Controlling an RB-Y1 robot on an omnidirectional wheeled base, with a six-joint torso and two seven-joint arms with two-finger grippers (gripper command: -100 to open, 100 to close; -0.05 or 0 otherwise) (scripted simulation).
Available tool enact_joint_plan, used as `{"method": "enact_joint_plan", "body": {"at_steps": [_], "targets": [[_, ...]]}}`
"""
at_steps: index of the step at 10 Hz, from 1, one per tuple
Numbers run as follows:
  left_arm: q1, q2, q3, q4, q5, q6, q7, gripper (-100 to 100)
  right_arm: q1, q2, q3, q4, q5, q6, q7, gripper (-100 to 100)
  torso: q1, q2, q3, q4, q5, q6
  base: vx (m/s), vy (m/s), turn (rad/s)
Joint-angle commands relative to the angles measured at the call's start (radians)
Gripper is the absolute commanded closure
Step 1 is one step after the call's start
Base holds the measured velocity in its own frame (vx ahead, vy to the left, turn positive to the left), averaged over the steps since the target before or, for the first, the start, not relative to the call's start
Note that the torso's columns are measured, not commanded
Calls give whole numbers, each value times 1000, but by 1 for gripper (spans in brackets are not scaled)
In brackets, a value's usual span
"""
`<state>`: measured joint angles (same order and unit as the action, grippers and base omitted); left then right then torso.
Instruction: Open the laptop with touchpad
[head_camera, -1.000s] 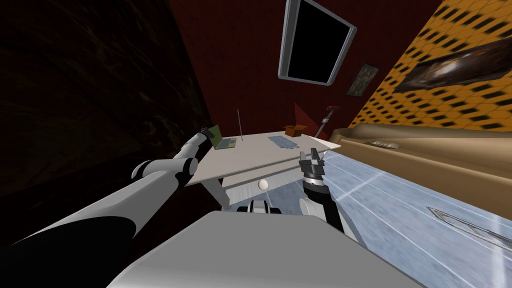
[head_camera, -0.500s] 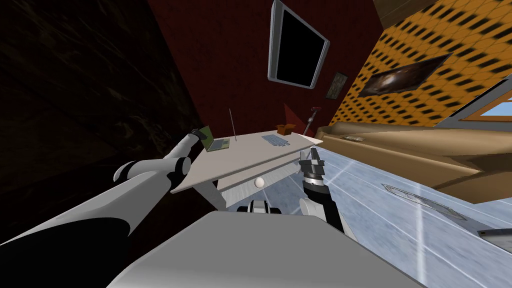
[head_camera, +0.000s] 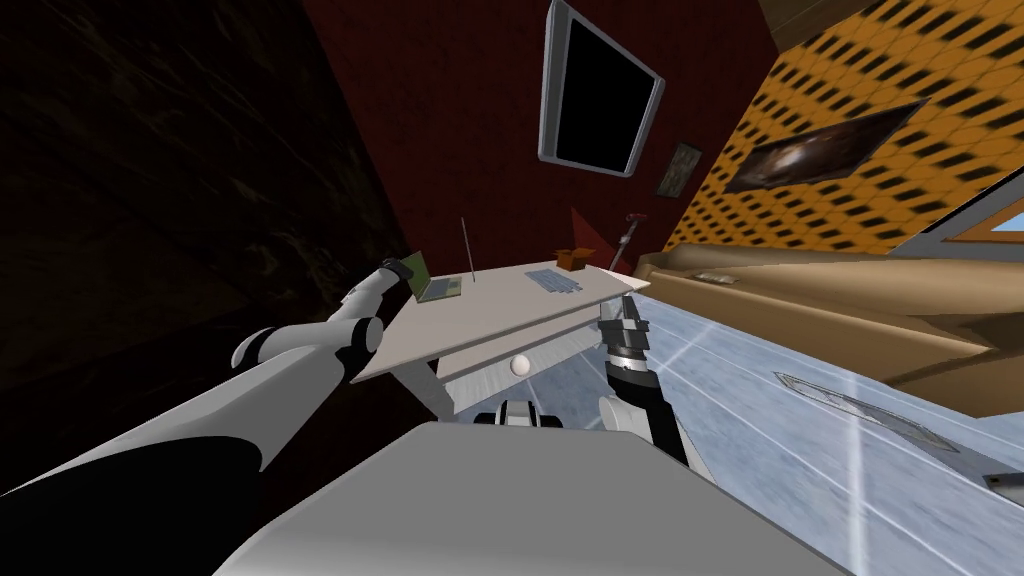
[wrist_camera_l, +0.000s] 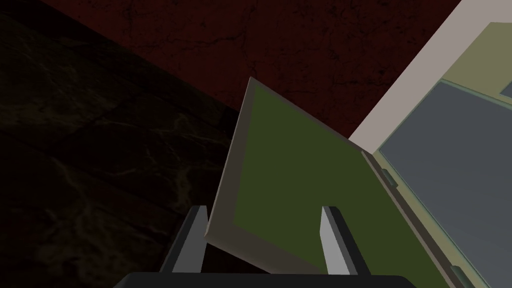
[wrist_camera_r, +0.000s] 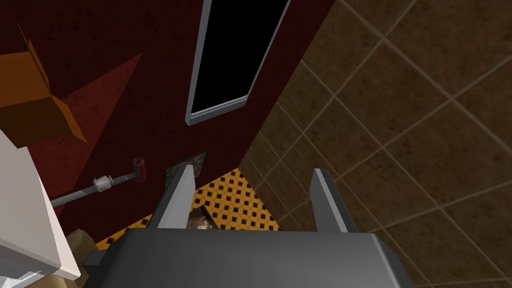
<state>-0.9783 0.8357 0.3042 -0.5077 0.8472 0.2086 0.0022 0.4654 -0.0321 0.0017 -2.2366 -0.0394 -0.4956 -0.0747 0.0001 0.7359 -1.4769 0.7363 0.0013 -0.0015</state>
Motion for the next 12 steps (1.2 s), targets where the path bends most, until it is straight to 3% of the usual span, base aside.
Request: {"method": "enact_joint_plan", "body": {"at_steps": [1,2,3,4,6,7,8,9,10,11,12], "targets": [[-25,-36,-42,3,69,10,-44,100,0,0,0,0,0,0,0,0,0,-1,-1,-2,1,2,69,-18,276],[-25,-36,-35,-4,-38,10,4,100,0,0,0,0,0,0,0,0,1,0,0,-2,1,-1,50,-28,137],[-25,-36,-42,3,-23,10,8,100,0,0,0,0,0,0,0,0,3,1,-1,-1,2,0,12,-16,-4],[-25,-36,-42,3,30,10,-35,100,0,0,0,0,0,0,0,0,4,0,0,-2,2,2,-5,1,-22],[-25,-36,-42,3,69,10,-44,100,0,0,0,0,0,0,0,0,4,-1,-1,-2,2,1,-8,5,-12],[-25,-36,-42,3,69,10,-44,100,0,0,0,0,0,0,0,0,4,-1,-1,-2,2,0,0,0,0],[-31,-67,-55,-20,66,22,-40,100,0,0,0,0,0,0,0,0,5,-1,-1,-2,2,-1,41,-11,257],[-31,-67,-55,-18,117,22,-59,100,0,0,0,0,0,0,0,0,5,-2,-1,-2,3,-4,52,-27,213],[-31,-67,-55,-20,80,22,-40,100,0,0,0,0,0,0,0,0,7,0,-1,-2,3,-4,24,-17,20],[-31,-67,-55,-20,66,22,-40,100,0,0,0,0,0,0,0,0,7,1,0,-2,3,0,3,4,-37],[-36,-98,-67,-44,63,34,-36,100,0,0,0,0,0,0,0,0,6,0,0,-2,3,0,31,1,283]]}}
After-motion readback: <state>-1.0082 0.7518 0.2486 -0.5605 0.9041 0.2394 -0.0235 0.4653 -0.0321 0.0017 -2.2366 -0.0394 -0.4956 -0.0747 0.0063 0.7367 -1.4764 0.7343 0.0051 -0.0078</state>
